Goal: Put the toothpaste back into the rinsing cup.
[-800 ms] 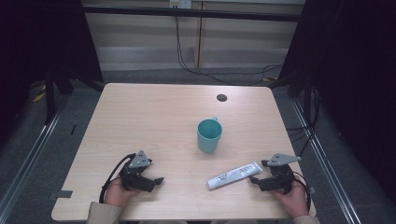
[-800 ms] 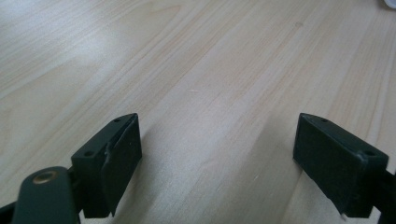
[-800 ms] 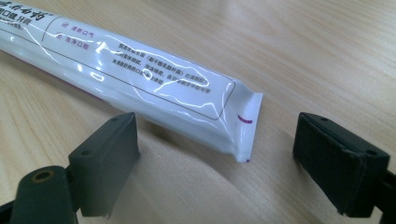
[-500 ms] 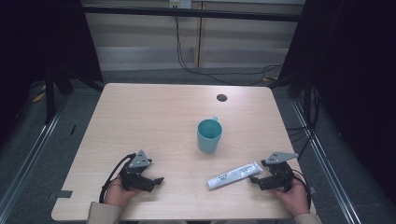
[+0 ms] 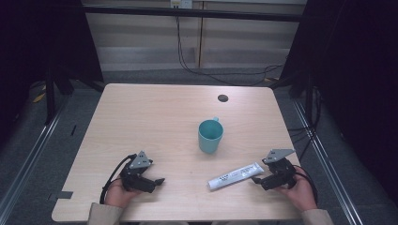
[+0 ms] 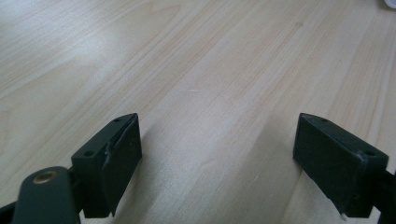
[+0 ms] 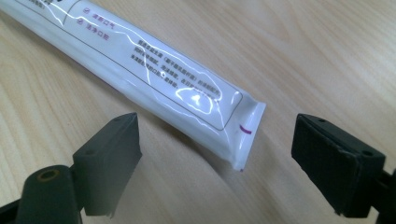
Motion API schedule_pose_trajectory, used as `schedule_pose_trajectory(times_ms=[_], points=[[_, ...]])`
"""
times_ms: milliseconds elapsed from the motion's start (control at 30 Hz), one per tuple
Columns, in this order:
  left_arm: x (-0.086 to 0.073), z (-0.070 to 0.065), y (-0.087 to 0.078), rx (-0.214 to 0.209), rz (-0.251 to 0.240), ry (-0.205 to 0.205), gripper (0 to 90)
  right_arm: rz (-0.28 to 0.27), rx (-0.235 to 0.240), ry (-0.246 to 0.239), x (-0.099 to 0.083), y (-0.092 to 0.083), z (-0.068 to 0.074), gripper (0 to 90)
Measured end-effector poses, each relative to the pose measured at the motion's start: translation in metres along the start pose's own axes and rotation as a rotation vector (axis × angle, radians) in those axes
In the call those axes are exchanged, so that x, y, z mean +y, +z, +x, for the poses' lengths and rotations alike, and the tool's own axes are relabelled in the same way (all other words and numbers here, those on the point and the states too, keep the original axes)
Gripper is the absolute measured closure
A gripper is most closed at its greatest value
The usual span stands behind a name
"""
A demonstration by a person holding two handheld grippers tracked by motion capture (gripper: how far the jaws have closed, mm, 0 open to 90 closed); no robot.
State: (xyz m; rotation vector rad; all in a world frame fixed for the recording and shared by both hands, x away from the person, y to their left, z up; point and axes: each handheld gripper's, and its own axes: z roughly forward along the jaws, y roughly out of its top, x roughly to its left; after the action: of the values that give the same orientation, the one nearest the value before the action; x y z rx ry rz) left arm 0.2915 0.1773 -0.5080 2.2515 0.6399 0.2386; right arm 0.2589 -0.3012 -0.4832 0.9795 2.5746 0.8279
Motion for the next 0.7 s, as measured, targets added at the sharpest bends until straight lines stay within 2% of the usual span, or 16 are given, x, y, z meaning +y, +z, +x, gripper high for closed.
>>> schedule_pose_trajectory(times_ms=[100,167,233,267,567,633,700], points=[[0.0,0.0,0.0,0.0,0.0,0.0,15.2,0.036,0.019,-0.046,0.009,-0.002,-0.001,15.5],[0.0,0.0,0.0,0.0,0.001,0.0,15.2,0.066,0.009,-0.092,0.017,-0.002,-0.001,15.4],[0.0,0.0,0.0,0.0,0.001,0.0,15.1,0.075,0.016,-0.101,0.02,-0.001,-0.001,15.3],[0.0,0.0,0.0,0.0,0.001,0.0,15.1,0.098,0.022,-0.138,0.026,0.0,0.0,15.4],[0.0,0.0,0.0,0.0,0.001,0.0,15.1,0.142,0.061,-0.212,0.042,0.008,0.003,16.4],[0.0,0.0,0.0,0.0,0.002,-0.001,15.1,0.17,0.061,-0.244,0.047,0.011,0.005,16.5],[0.0,0.0,0.0,0.0,0.002,-0.001,15.1,0.187,0.069,-0.254,0.05,0.012,0.006,17.1]])
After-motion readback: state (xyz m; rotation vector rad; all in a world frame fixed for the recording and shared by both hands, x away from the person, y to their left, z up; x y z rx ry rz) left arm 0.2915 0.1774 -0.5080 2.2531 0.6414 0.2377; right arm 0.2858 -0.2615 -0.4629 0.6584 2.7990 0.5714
